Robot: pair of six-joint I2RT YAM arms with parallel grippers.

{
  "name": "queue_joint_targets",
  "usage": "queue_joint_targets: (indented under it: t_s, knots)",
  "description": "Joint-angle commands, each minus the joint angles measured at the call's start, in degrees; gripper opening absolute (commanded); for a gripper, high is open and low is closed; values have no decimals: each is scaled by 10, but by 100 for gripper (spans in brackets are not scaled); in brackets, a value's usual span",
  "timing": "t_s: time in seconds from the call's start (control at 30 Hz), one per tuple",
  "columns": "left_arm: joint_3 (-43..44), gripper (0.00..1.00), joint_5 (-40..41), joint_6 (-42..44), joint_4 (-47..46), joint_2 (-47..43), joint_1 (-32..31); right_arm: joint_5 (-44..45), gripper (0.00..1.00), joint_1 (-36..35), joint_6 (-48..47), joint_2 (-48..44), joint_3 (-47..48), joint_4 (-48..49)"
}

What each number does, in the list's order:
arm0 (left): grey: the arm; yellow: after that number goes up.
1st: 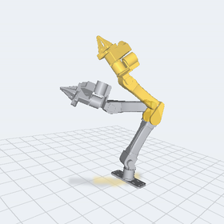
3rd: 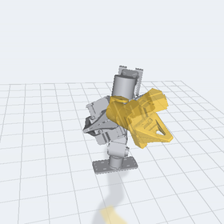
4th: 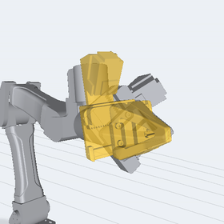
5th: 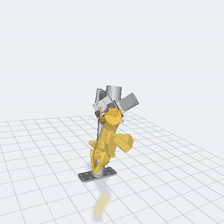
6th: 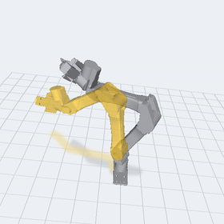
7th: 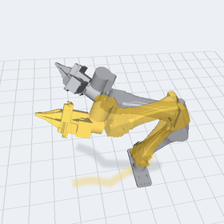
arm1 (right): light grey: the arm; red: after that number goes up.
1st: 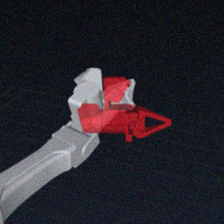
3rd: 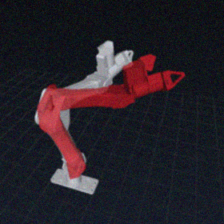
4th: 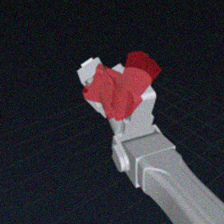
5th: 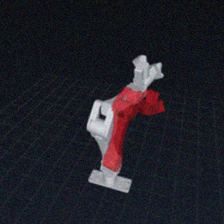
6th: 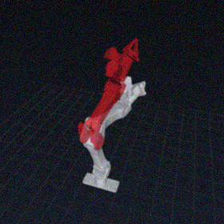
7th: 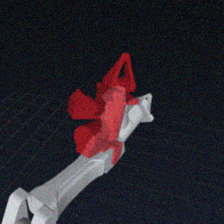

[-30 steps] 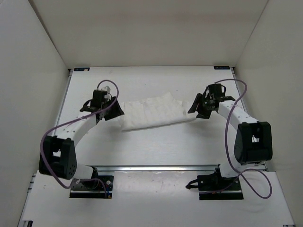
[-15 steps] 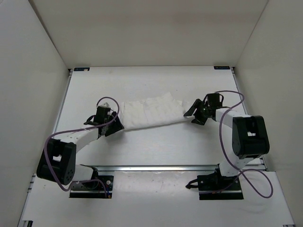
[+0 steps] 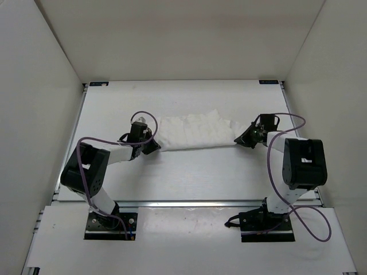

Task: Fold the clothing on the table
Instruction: Fold the skirt

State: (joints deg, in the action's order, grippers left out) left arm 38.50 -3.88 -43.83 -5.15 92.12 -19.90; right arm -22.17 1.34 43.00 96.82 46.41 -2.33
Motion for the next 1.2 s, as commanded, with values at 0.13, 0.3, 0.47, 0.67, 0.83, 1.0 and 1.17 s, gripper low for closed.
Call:
queue_joint_targets:
  t_s: [0.13, 0.3, 0.47, 0.67, 0.83, 1.0, 1.17]
  knots:
    - [40, 0, -36, 4, -28, 51, -31, 26, 0, -34, -185, -27, 207, -141]
    - [44, 0, -46, 8, -35, 70, -30, 5, 0, -152, -284, 42, 406, -229]
    - [46, 0, -55, 14, -36, 76, -21, 49, 0, -278, -335, 134, 560, -293]
    - [34, 0, -61, 14, -42, 68, -8, 34, 1, -373, -319, 205, 569, -265]
    - [21, 0, -62, 15, -42, 53, -1, 26, 0, -399, -305, 243, 518, -243]
    - [6, 0, -75, 10, -48, 40, 4, -16, 6, -401, -304, 263, 515, -250]
    - [-11, 50, -110, -2, -26, -17, 22, -9, 45, -414, -325, 201, 528, -260]
